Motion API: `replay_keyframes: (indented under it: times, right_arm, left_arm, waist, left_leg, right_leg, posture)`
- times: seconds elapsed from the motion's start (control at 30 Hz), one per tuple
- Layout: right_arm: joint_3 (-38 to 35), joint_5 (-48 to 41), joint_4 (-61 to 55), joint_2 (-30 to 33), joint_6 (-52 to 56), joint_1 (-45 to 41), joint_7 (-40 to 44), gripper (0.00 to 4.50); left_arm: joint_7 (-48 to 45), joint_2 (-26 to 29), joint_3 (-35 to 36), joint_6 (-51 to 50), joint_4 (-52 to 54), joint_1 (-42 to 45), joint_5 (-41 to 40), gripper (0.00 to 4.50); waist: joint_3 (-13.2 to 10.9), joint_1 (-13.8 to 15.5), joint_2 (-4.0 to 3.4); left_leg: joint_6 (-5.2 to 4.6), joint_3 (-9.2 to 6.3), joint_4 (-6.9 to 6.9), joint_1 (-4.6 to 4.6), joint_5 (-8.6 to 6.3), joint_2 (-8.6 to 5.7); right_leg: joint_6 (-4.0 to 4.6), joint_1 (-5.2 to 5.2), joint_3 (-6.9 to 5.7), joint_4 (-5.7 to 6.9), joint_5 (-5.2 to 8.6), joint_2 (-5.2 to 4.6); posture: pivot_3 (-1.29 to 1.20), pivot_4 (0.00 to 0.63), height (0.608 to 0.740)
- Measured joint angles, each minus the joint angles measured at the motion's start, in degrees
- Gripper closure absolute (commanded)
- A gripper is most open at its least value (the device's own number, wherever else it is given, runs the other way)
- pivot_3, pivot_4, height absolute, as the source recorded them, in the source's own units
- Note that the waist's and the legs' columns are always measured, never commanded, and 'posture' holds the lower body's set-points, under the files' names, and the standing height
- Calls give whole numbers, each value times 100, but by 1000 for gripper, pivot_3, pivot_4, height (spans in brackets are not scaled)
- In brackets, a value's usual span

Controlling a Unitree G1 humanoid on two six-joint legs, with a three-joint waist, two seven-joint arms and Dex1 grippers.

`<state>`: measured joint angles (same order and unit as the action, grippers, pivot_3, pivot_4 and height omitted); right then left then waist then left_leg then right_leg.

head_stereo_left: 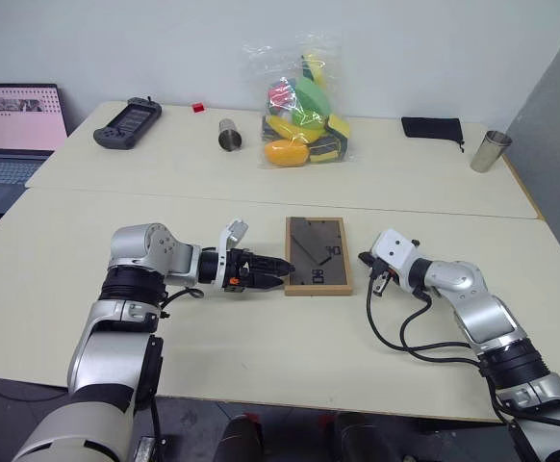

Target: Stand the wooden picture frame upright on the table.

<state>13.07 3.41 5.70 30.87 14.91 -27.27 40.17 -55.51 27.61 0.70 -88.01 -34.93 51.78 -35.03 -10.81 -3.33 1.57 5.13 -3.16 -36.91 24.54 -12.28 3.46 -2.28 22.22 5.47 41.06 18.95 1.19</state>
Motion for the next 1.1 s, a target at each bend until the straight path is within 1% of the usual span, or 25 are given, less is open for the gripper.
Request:
replay_keyframes:
  times: [0.17, 0.37, 0.6, 0.8, 0.97, 1.1]
  right_arm:
    - [11, -50, -562, -118, 262, 105, 100, 4500]
    - [11, -77, -878, -272, 581, 112, 110, 4500]
    - [134, -243, -1327, -662, 1028, 74, 91, 4500]
    - [156, -232, -1357, -625, 1070, 104, 71, 4500]
    - [113, -232, -1427, -349, 1062, 343, 78, 4500]
    - [110, -231, -1442, -255, 1041, 348, 70, 4500]
  left_arm:
    - [113, -24, 61, 98, -143, 37, 0, 940]
    - [151, -1, 85, 125, -173, 37, 1, 940]
    - [238, -45, 92, 173, -220, 114, 0, 940]
    - [252, -42, 104, 179, -356, 136, -1, 940]
    - [253, 234, 11, 62, -87, -87, -8, 940]
    - [299, 240, -106, 119, -57, -43, 5, 940]
  waist:
    - [0, -7, 0]
    - [0, -7, 0]
    - [0, 5, 0]
    - [0, 2, 0]
    - [0, -12, 0]
    - [1, -9, -1]
  left_leg:
    - [0, 0, 0, 0, 0, 0]
    - [0, 0, 0, 0, 0, 1]
    - [1, -1, 1, 0, 0, -1]
    - [0, -1, 1, 0, 0, 0]
    - [-1, -1, 2, -2, 0, 1]
    - [-1, 0, 2, -7, -1, 0]
  right_leg:
    - [0, 0, 0, 0, 0, 1]
    - [0, 0, 0, 0, 0, 1]
    - [0, 0, -1, 0, 0, 0]
    - [0, 1, -2, -1, 0, 1]
    - [0, 1, 0, -1, 0, 1]
    - [-1, -5, 0, 0, 0, 1]
  posture:
    - [0, 150, 740]
    - [0, 150, 740]
    - [0, 150, 740]
    - [0, 150, 740]
    - [0, 150, 740]
    - [0, 150, 740]
